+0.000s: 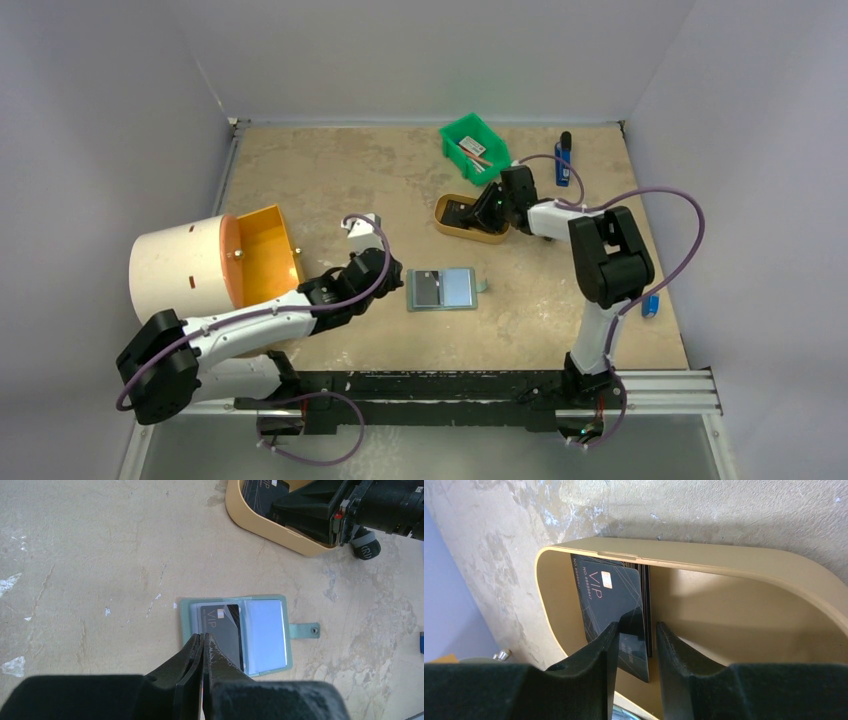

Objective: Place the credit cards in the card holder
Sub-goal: Pick up the credit card from the storage box.

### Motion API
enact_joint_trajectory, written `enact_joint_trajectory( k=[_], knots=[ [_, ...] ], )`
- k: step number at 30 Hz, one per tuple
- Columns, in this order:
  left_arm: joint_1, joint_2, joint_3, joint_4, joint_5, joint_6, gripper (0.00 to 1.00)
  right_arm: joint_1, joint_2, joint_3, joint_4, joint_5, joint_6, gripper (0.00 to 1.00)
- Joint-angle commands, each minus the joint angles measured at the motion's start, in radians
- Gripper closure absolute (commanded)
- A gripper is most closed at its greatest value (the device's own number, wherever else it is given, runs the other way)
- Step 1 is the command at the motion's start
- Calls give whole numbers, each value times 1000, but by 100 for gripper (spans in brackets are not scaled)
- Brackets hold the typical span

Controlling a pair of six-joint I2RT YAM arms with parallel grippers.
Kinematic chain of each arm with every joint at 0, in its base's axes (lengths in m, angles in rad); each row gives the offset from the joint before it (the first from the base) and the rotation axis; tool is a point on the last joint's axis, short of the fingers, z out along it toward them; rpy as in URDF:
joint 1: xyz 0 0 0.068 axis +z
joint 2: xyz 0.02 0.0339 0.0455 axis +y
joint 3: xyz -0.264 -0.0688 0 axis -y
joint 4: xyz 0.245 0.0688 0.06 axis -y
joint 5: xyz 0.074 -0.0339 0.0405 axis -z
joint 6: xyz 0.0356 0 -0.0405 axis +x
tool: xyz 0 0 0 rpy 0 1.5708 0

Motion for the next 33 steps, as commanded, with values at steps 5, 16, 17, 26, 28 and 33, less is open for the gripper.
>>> enact_joint_trajectory(
  k=[5, 16, 17, 26, 28, 33],
  knots=[
    [1, 19, 38, 12, -13, 5, 99, -14, -60, -30, 19, -14, 6, 73],
    [1, 21, 35, 12, -8, 1, 100, -20, -95, -55, 23, -14, 3, 81],
    [0, 20, 34, 13, -6, -1, 100, -22, -99, -56, 23, -16, 3, 81],
    [0, 19, 30, 20, -2, -7, 100, -21, -159, -37, -8, -34, -9, 93],
    [-1, 20, 28, 21, -1, -9, 100, -22, -165, -35, -5, -39, -8, 95],
    [1, 15, 22, 22, 0, -14, 100, -21, -164, -30, 2, -48, 0, 97]
  ],
)
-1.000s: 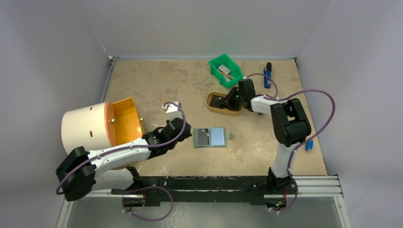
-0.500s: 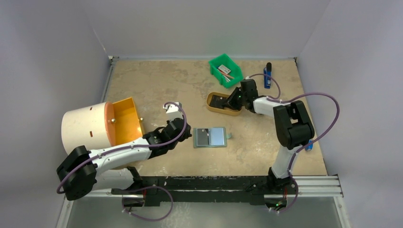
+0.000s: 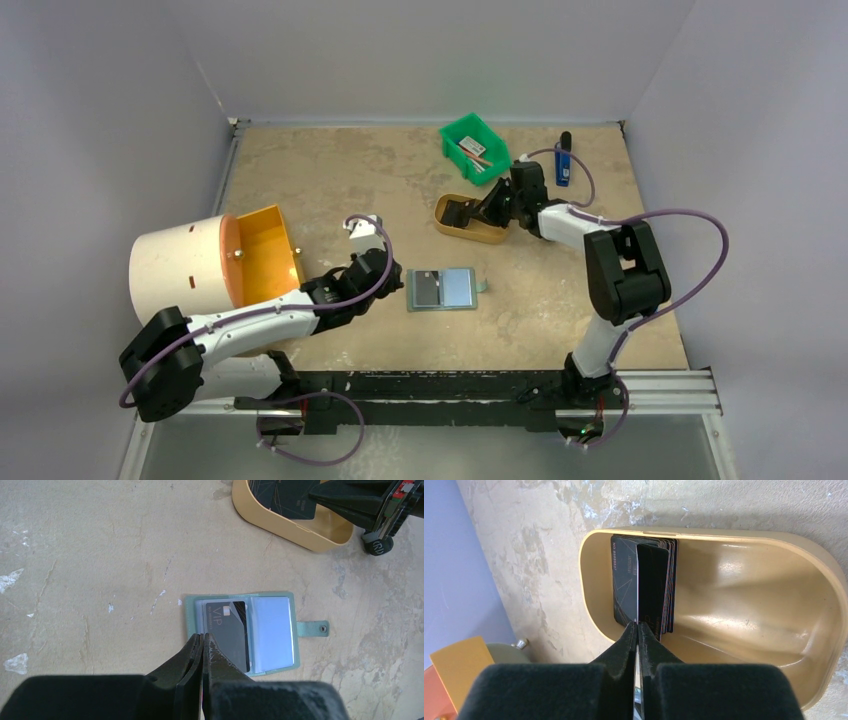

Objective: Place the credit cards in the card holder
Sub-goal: Pick up the credit card from the storage box.

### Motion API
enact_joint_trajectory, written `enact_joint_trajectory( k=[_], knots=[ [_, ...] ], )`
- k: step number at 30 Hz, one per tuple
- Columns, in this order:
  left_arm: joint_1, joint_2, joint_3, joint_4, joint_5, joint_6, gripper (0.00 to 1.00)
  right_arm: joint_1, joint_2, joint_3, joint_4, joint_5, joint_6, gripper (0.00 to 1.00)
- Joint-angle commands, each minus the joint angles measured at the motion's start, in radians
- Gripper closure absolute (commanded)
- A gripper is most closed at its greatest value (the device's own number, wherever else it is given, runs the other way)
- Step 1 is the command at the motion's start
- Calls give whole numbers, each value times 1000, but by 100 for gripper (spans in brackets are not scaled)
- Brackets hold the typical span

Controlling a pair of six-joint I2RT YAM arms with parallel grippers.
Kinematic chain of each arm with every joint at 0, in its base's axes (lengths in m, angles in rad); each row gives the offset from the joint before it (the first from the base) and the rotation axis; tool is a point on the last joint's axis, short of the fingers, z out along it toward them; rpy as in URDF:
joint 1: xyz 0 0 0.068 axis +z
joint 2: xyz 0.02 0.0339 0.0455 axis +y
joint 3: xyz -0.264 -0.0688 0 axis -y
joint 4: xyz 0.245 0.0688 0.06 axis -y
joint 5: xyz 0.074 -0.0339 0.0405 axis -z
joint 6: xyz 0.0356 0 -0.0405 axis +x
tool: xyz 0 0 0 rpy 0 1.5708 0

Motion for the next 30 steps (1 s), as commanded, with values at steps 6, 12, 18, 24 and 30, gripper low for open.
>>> enact_joint_trajectory(
  k=[6, 12, 18, 24, 30],
  knots=[
    [1, -23, 15, 30, -5, -17, 100, -2, -45, 28, 15, -65, 40, 100],
    [1, -25, 13, 30, -5, -18, 100, -1, -47, 86, 14, -86, 50, 100],
    [1, -43, 4, 26, -9, -23, 100, -3, -96, 90, -7, -96, 58, 100],
    [0, -55, 6, 15, -18, -25, 100, -40, -281, -37, -24, -126, 184, 100],
    [1, -50, 13, 23, -30, -27, 100, -47, -525, -240, 125, -129, 571, 100]
  ],
)
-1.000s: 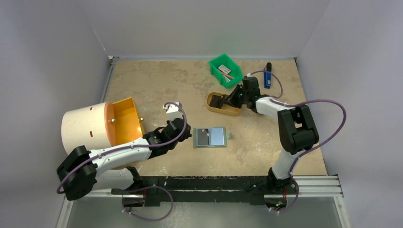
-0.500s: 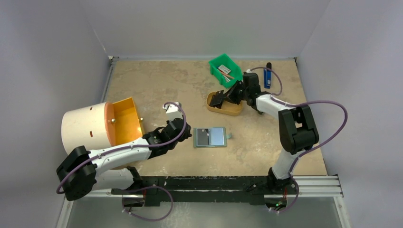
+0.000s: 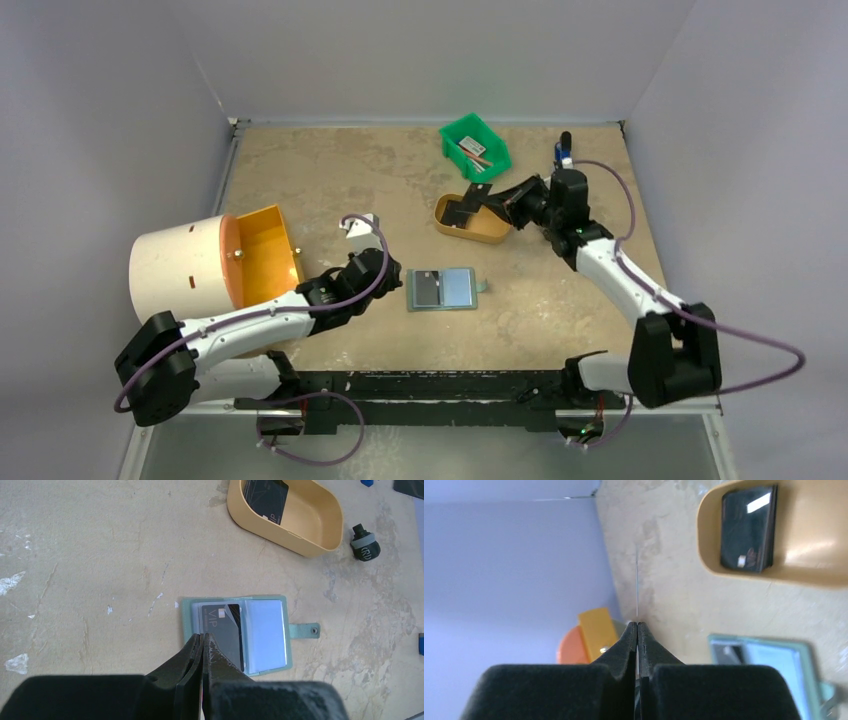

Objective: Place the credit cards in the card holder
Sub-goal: Pick up the credit card from the storage box, then turn over the card slot in the card holder.

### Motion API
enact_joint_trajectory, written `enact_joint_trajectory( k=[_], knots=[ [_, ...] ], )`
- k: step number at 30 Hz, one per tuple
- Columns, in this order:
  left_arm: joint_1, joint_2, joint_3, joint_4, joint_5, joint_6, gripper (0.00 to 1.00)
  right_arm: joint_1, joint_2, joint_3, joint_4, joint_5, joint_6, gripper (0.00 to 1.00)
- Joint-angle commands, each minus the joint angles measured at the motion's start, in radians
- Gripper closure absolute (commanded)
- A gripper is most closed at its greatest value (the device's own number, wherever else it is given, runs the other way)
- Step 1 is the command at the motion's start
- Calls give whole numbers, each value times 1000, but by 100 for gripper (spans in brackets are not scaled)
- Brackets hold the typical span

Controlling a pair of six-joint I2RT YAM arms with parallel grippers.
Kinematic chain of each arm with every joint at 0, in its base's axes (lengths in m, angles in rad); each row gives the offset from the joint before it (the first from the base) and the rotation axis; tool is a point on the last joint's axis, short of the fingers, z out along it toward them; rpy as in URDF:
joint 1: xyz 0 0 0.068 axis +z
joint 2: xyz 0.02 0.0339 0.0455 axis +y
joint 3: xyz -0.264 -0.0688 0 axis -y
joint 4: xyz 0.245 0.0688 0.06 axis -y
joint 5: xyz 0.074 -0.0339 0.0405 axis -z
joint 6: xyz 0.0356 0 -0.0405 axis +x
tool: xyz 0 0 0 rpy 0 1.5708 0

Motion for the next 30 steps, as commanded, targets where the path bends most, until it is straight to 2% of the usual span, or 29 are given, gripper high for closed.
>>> enact_joint_trajectory(
  k=[1, 5, 9, 11, 14, 17, 23, 30],
  knots=[
    [0, -12, 16, 31, -25, -23, 100, 0, -130, -74, 71, -26, 295, 100],
    [0, 4, 22, 30, -23, -32, 100, -1, -174, -64, 33, -65, 310, 100],
    [0, 1, 29, 25, -26, -25, 100, 0, -185, -28, 3, -95, 221, 100],
    [0, 0, 40, 15, -26, -12, 100, 3, -186, 40, -28, -79, 23, 100],
    [-1, -3, 52, 10, -20, 10, 100, 82, -178, 180, -312, 3, -383, 100],
    [0, 0, 52, 38, 13, 44, 100, 150, -228, 149, -492, 81, -624, 100],
    [0, 92, 68, 179, 135, 95, 98, 155, -303, -95, -525, 12, -664, 100],
    [-1, 244, 150, 203, 218, 102, 94, 153, -258, -193, -472, -58, -620, 100]
  ],
)
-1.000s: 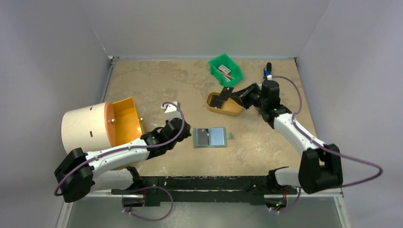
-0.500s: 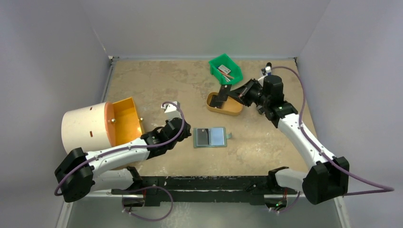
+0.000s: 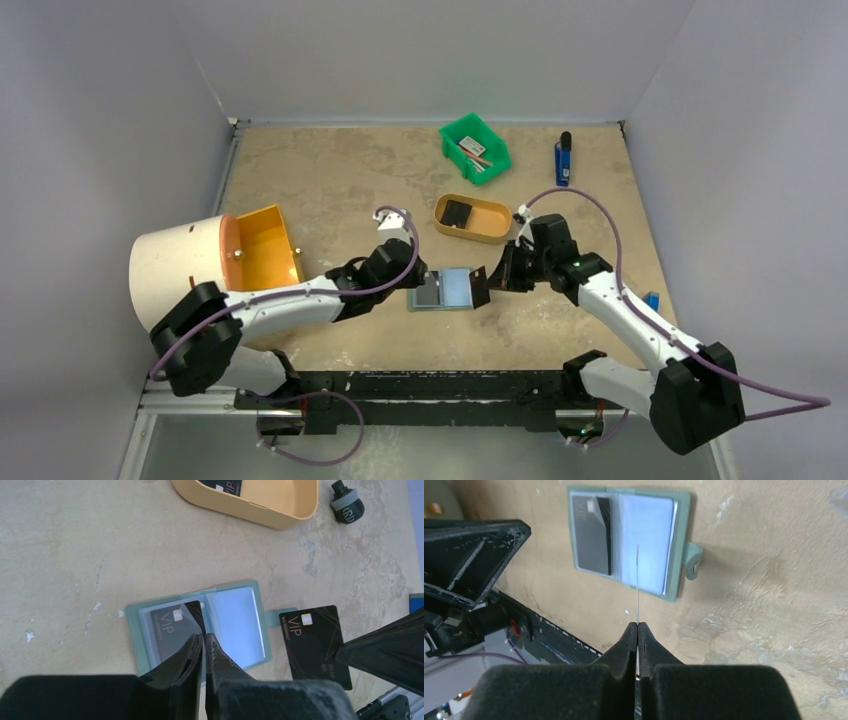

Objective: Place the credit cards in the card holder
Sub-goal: Turn over the card slot in the card holder.

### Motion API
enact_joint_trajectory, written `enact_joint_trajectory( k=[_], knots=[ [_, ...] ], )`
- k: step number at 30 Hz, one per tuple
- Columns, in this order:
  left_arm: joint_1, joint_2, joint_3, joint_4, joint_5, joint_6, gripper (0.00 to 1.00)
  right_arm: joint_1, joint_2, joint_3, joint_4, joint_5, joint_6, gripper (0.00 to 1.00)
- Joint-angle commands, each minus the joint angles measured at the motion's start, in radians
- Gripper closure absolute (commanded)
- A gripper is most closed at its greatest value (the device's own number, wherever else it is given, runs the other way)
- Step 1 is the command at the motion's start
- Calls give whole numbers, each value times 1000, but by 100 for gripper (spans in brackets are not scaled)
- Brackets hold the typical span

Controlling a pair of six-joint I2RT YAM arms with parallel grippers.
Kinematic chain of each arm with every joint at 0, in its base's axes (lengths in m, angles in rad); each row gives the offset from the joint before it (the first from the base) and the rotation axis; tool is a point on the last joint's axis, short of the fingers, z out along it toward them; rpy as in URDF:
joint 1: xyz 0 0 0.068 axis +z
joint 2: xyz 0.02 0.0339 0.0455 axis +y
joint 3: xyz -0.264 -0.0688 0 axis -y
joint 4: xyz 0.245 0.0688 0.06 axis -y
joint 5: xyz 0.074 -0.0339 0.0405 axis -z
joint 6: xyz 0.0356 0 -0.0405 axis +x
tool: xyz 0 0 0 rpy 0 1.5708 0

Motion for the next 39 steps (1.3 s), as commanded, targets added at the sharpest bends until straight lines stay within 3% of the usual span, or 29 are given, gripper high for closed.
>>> enact_joint_trajectory(
  k=[1, 17, 29, 39],
  knots=[
    [-2, 65, 80, 73, 74, 31, 93, -3, 35, -16, 24, -80, -9, 100],
    [-1, 170, 110, 93, 157, 35, 81, -3, 129, -91, 80, -49, 22, 100],
    [-1, 265, 164, 79, 223, 40, 80, -3, 195, -106, 167, -56, 41, 100],
    [-4, 361, 236, 15, 247, 41, 70, 3, 231, -118, 213, -78, 54, 100]
  ],
)
